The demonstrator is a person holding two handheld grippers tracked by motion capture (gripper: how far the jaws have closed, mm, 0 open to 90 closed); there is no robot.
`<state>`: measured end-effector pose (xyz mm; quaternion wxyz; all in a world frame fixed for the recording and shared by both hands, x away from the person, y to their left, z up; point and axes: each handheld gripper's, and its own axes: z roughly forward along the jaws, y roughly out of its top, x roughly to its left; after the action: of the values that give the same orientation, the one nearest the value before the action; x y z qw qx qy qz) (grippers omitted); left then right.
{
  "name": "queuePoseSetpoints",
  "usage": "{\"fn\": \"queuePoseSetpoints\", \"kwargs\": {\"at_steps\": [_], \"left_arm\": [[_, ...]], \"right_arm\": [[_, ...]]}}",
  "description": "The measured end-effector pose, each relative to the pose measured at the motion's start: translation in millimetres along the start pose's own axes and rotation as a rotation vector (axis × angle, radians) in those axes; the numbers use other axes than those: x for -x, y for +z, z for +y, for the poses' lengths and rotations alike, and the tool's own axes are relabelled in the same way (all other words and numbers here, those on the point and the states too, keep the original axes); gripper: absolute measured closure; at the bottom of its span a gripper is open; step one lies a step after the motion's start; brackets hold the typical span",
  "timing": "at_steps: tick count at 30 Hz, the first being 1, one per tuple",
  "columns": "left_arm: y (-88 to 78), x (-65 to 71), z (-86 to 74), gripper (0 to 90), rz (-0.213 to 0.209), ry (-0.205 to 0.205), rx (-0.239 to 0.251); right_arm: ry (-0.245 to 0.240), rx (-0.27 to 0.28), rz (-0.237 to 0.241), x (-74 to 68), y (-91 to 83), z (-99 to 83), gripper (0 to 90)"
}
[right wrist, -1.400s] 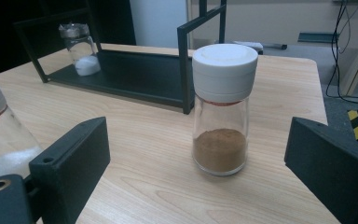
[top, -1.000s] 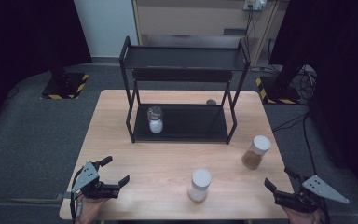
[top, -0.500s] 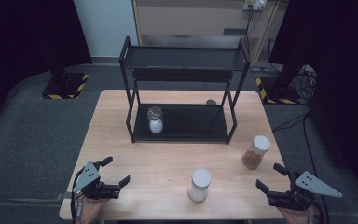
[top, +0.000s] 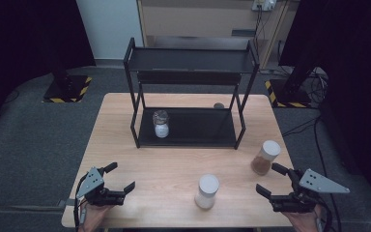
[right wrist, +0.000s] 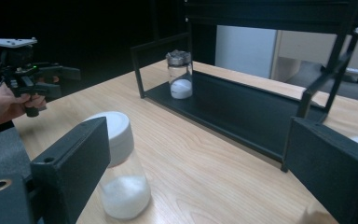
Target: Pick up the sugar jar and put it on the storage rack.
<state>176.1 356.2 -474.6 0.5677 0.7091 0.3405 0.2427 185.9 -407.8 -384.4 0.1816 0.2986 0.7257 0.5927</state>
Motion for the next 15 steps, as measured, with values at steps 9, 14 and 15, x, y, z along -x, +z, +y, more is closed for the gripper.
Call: {"fn": "queuePoseSetpoints", "kwargs": {"at_steps": [9,14,15], "left_arm": [[0.6,-1.1,-0.5,0.0,-0.004,-0.005,-0.002],[0.1,-1.5,-0.9,0.0,-0.006,-0.008,0.002],[0.0,-1.6,-1.0,0.0,-0.005,-0.009,0.003]], "right_arm": [[-0.033,-0.001,0.054,-2.5,11.8,14.8,7.7],[-0.041,0.002,0.083,-4.5,18.5,20.3,7.6],[-0.046,-0.001,0.086,-5.2,20.1,21.5,7.6]]}}
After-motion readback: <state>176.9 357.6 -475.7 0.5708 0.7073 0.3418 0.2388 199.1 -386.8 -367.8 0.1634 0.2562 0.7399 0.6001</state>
